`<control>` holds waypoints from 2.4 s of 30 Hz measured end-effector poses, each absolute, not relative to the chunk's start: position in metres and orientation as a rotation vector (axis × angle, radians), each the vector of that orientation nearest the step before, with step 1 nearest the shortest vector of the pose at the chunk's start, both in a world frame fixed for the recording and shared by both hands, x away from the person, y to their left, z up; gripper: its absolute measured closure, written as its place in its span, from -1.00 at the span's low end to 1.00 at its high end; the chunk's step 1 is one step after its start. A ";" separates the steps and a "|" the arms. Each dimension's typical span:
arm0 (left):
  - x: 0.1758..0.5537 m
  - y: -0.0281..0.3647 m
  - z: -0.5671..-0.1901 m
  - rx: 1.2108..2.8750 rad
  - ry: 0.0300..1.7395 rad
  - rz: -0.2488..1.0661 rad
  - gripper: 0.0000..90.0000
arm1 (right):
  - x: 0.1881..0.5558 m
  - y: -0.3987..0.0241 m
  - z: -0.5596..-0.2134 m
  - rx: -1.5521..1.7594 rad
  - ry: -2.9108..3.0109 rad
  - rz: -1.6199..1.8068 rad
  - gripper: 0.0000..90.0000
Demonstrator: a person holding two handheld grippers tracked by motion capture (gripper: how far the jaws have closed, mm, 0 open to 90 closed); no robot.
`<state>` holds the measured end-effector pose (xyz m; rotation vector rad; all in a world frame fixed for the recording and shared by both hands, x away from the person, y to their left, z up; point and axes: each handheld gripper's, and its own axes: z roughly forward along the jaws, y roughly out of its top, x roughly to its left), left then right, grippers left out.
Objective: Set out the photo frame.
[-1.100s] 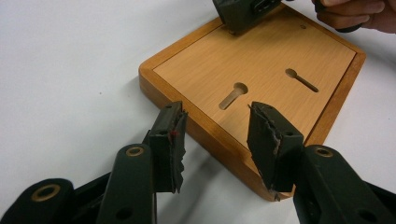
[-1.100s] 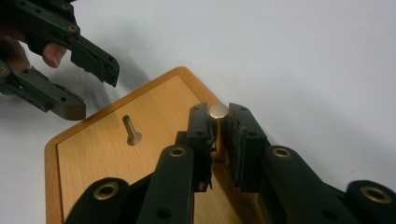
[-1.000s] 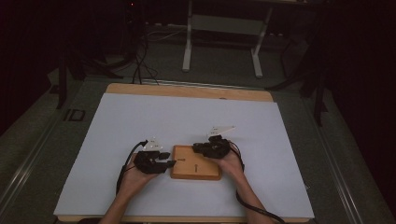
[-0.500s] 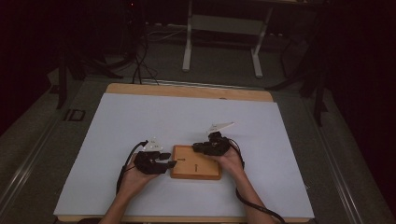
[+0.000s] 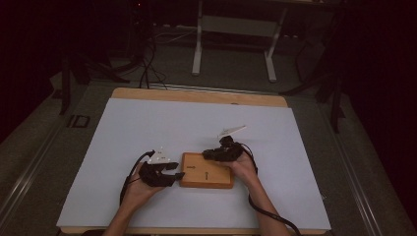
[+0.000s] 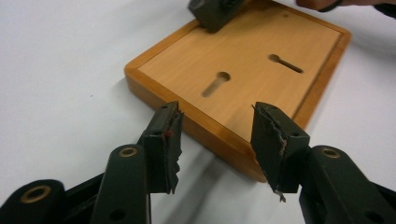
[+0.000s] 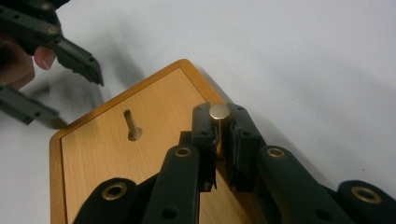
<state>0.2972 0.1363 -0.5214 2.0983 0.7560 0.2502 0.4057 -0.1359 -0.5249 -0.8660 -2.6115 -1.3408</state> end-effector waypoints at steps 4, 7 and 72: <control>0.293 0.137 -0.522 2.105 0.712 0.266 0.07 | 0.408 -0.137 -0.525 -0.879 -2.584 -1.336 0.85; 0.291 0.137 -0.521 2.112 0.688 0.279 0.05 | 0.409 -0.137 -0.525 -0.882 -2.581 -1.333 0.85; 0.268 0.107 -0.515 2.123 0.515 0.568 -0.37 | 0.416 -0.134 -0.515 -0.844 -2.518 -1.140 0.88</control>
